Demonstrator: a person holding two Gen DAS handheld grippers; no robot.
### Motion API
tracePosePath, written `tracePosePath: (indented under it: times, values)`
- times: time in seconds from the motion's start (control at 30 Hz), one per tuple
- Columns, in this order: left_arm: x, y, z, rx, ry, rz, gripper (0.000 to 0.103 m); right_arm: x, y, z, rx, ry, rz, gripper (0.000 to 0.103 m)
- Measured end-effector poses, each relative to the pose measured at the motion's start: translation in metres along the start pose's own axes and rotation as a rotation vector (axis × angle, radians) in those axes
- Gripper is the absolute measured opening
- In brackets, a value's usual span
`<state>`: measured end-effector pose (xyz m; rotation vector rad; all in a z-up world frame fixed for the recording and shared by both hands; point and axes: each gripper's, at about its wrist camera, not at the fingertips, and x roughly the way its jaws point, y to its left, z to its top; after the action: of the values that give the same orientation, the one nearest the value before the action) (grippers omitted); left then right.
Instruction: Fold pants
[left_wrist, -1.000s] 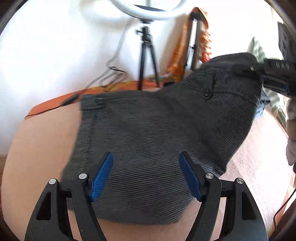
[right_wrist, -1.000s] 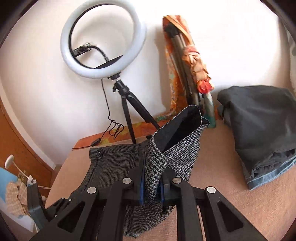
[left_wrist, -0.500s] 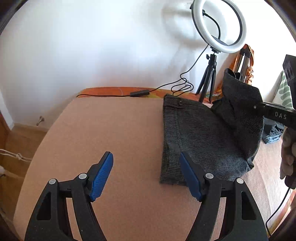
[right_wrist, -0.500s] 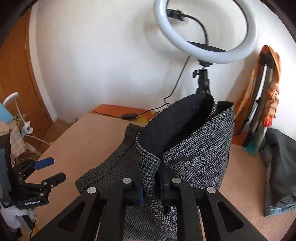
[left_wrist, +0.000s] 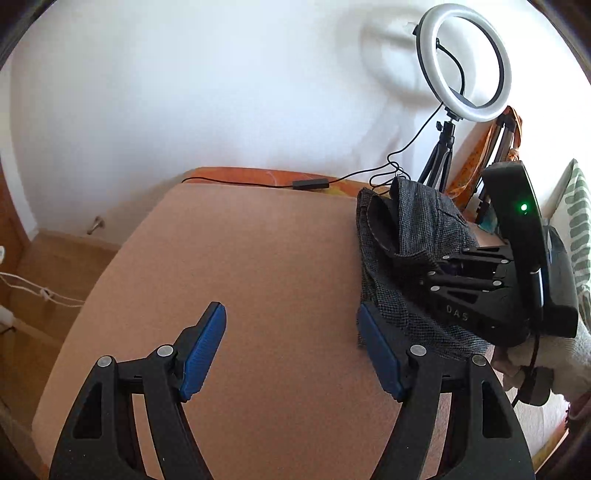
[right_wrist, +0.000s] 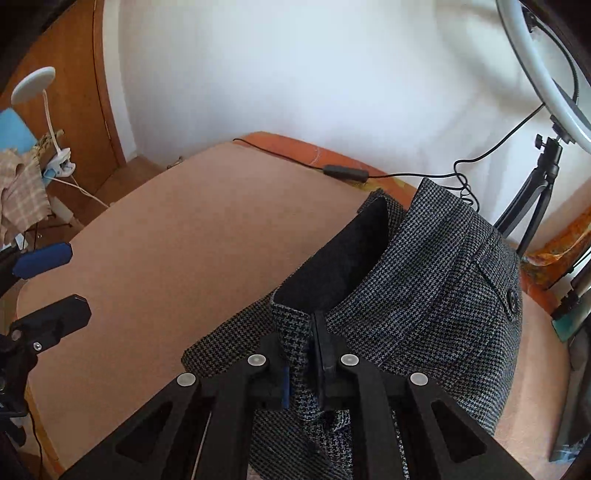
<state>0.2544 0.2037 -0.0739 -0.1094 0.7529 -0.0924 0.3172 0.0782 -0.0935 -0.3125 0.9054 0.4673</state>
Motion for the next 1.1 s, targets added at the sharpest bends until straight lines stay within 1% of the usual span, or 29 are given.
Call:
tracePosePath:
  times: [0.13,0.27,0.33,0.37,0.4,0.43,0.47,0.5,0.57,0.63,0.67,0.73,0.77,0.8,0.87,0.97,1.0,1.1]
  values:
    - [-0.003,0.003,0.000,-0.012,-0.007,0.000,0.074,0.011,0.005,-0.003,-0.012,0.028,0.004,0.008]
    - [-0.002,0.003,0.002,-0.028,-0.008,-0.006,0.074,0.022,0.004,0.001,0.007,0.051,0.040,0.008]
    - [-0.001,0.002,0.002,-0.032,-0.005,-0.004,0.074,0.023,0.001,0.000,0.018,0.050,0.069,0.011]
    - [-0.001,0.002,0.002,-0.037,-0.003,-0.007,0.074,0.022,-0.002,0.001,0.027,0.046,0.088,0.015]
    - [-0.001,0.003,0.002,-0.042,-0.002,-0.011,0.074,0.021,-0.006,0.001,0.041,0.044,0.124,0.023]
    - [0.000,0.003,0.002,-0.050,0.000,-0.014,0.074,0.018,-0.010,0.000,0.062,0.042,0.188,0.029]
    - [0.000,0.003,0.002,-0.057,0.003,-0.019,0.074,0.014,-0.014,0.000,0.084,0.030,0.258,0.039]
    - [-0.001,0.002,0.002,-0.064,0.005,-0.025,0.074,0.007,-0.018,-0.001,0.104,0.012,0.321,0.045]
    - [-0.002,0.001,0.001,-0.080,0.014,-0.044,0.073,-0.006,-0.027,-0.002,0.142,-0.023,0.394,0.047]
    - [-0.001,-0.003,0.001,-0.097,0.035,-0.072,0.073,-0.021,-0.044,-0.006,0.193,-0.057,0.450,0.048]
    - [-0.001,-0.005,0.000,-0.105,0.050,-0.089,0.073,-0.028,-0.054,-0.009,0.222,-0.075,0.463,0.048]
    - [0.001,-0.011,-0.001,-0.121,0.070,-0.115,0.073,-0.041,-0.077,-0.015,0.282,-0.104,0.461,0.050]
    - [0.001,-0.014,-0.001,-0.130,0.078,-0.130,0.073,-0.047,-0.088,-0.019,0.315,-0.116,0.457,0.053]
    - [0.002,-0.017,-0.001,-0.143,0.087,-0.154,0.073,-0.052,-0.095,-0.021,0.345,-0.124,0.457,0.061]
    - [0.006,-0.022,-0.002,-0.178,0.104,-0.207,0.073,-0.063,-0.116,-0.032,0.392,-0.135,0.438,0.067]
    - [0.015,-0.030,-0.004,-0.242,0.140,-0.286,0.073,-0.073,-0.134,-0.044,0.414,-0.123,0.386,0.070]
    - [0.019,-0.032,-0.005,-0.268,0.154,-0.310,0.073,-0.075,-0.141,-0.048,0.422,-0.118,0.374,0.074]
    - [0.033,-0.036,-0.010,-0.355,0.199,-0.362,0.073,-0.076,-0.162,-0.061,0.463,-0.106,0.352,0.082]
